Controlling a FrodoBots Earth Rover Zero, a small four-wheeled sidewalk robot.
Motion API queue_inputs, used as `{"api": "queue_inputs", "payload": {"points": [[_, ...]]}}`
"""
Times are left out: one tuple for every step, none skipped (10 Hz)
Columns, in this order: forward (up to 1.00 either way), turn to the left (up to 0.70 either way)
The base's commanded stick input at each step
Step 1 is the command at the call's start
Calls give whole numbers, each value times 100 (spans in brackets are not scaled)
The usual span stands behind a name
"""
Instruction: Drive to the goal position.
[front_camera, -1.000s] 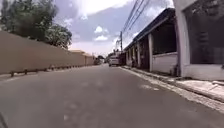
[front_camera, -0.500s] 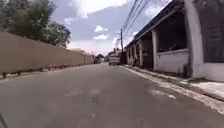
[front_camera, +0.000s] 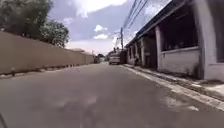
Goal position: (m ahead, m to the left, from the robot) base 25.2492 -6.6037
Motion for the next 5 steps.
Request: {"api": "queue_inputs", "payload": {"points": [[100,1],[100,1],[100,1],[100,1],[100,1]]}}
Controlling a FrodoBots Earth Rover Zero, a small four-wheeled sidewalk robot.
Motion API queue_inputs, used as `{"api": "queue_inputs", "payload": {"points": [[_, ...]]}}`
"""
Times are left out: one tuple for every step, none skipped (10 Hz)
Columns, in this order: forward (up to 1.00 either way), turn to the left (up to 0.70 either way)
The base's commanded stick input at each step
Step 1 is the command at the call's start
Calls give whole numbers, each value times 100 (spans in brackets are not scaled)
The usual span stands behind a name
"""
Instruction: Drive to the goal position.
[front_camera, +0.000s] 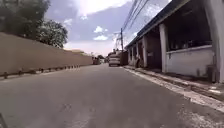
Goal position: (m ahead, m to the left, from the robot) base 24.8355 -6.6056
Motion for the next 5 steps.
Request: {"api": "queue_inputs", "payload": {"points": [[100,1],[100,1],[100,1],[100,1],[100,1]]}}
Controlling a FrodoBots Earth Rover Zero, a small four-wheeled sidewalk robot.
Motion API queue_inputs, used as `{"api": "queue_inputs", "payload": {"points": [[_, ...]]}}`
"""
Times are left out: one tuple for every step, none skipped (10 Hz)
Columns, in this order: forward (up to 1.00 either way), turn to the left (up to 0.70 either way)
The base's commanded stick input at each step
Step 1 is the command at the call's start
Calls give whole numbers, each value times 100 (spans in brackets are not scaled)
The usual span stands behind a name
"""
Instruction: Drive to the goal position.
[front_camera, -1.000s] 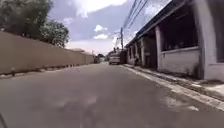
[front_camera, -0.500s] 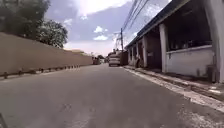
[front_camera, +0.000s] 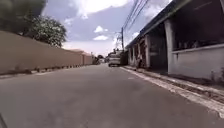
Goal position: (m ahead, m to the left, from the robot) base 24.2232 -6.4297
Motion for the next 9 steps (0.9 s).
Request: {"api": "queue_inputs", "payload": {"points": [[100,1],[100,1],[100,1],[100,1],[100,1],[100,1],[100,1],[100,1],[100,1]]}}
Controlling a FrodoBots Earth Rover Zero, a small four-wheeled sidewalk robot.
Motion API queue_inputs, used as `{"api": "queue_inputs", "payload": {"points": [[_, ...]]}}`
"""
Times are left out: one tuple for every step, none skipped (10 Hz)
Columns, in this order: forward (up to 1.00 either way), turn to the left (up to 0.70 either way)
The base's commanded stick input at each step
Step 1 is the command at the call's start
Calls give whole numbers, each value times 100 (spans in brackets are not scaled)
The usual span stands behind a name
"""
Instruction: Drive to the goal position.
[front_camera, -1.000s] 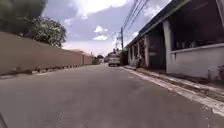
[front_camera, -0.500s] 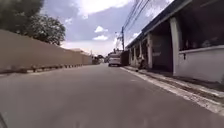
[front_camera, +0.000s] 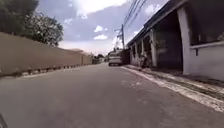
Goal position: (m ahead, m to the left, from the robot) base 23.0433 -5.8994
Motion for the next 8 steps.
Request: {"api": "queue_inputs", "payload": {"points": [[100,1],[100,1],[100,1],[100,1],[100,1],[100,1],[100,1],[100,1]]}}
